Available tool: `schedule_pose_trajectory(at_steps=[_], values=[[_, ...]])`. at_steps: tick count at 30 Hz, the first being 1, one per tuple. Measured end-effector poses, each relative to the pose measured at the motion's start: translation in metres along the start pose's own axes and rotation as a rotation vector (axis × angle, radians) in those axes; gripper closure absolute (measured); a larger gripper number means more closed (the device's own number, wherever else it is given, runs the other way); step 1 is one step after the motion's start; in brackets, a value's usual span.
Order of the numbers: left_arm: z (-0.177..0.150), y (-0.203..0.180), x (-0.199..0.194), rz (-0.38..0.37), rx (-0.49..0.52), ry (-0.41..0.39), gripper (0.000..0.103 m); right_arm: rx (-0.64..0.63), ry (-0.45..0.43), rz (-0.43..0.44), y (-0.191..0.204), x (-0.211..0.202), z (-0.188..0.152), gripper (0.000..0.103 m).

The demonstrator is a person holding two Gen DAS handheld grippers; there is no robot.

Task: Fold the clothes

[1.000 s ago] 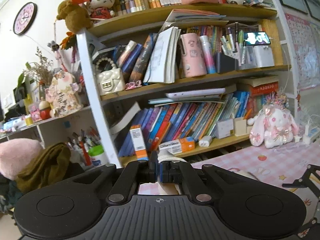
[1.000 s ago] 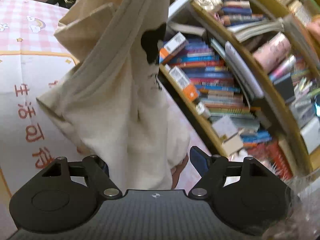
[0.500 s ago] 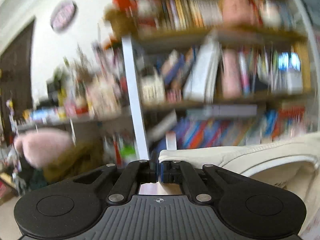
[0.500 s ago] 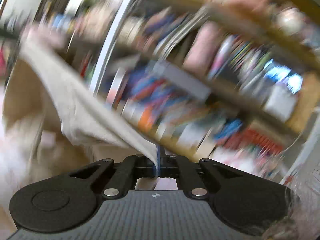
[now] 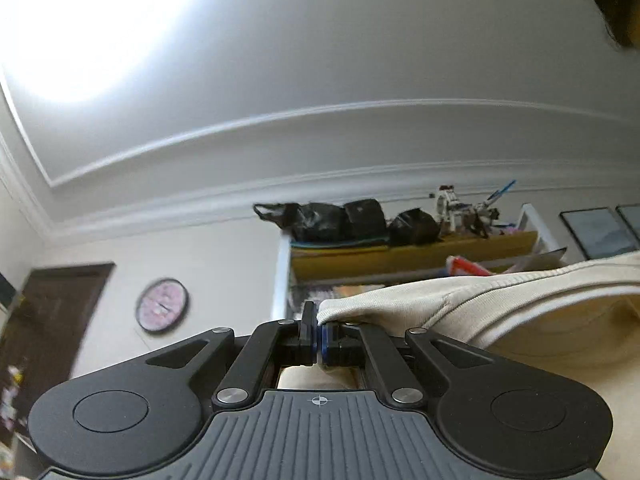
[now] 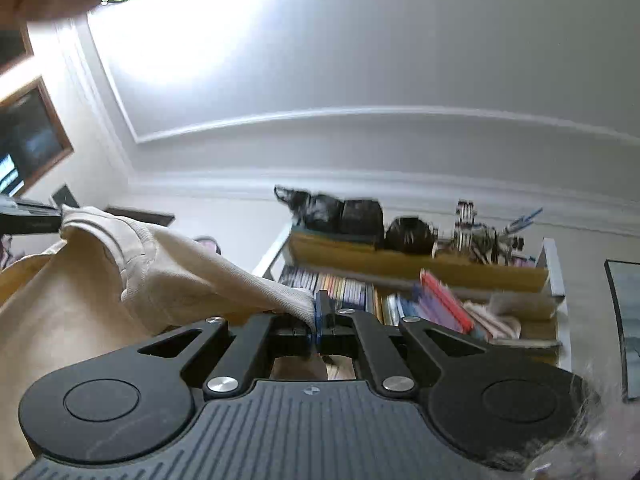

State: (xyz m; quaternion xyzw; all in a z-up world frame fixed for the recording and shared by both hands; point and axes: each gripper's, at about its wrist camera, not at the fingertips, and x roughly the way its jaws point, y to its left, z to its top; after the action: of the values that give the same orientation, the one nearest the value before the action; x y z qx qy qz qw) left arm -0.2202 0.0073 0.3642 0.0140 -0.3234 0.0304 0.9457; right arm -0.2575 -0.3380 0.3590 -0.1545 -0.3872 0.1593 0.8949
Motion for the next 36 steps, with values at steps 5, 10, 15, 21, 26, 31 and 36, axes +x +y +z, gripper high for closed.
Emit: schedule_pose_trajectory(at_steps=[5,10,15,21,26,31,36], values=[[-0.095,0.003,0.051,-0.066,0.04,0.397,0.101,0.103,0.296,0.062,-0.001,0.028,-0.054,0.101],[-0.268,0.003,0.073,-0.121,0.086,0.914,0.101,0.224,0.865,0.15,0.043,0.058,-0.219,0.101],[-0.384,-0.005,0.087,-0.167,0.098,1.167,0.101,0.254,1.271,0.179,0.101,0.055,-0.384,0.101],[-0.47,-0.017,0.119,-0.226,0.115,1.317,0.101,0.212,1.422,0.124,0.102,0.099,-0.467,0.101],[-0.542,-0.028,0.146,-0.276,0.129,1.442,0.099,0.22,1.528,0.118,0.096,0.123,-0.523,0.101],[-0.582,-0.04,0.145,-0.328,0.186,1.497,0.097,0.208,1.625,0.12,0.105,0.125,-0.569,0.101],[-0.605,-0.031,0.161,-0.26,0.121,1.53,0.097,0.212,1.675,0.088,0.106,0.134,-0.596,0.1]])
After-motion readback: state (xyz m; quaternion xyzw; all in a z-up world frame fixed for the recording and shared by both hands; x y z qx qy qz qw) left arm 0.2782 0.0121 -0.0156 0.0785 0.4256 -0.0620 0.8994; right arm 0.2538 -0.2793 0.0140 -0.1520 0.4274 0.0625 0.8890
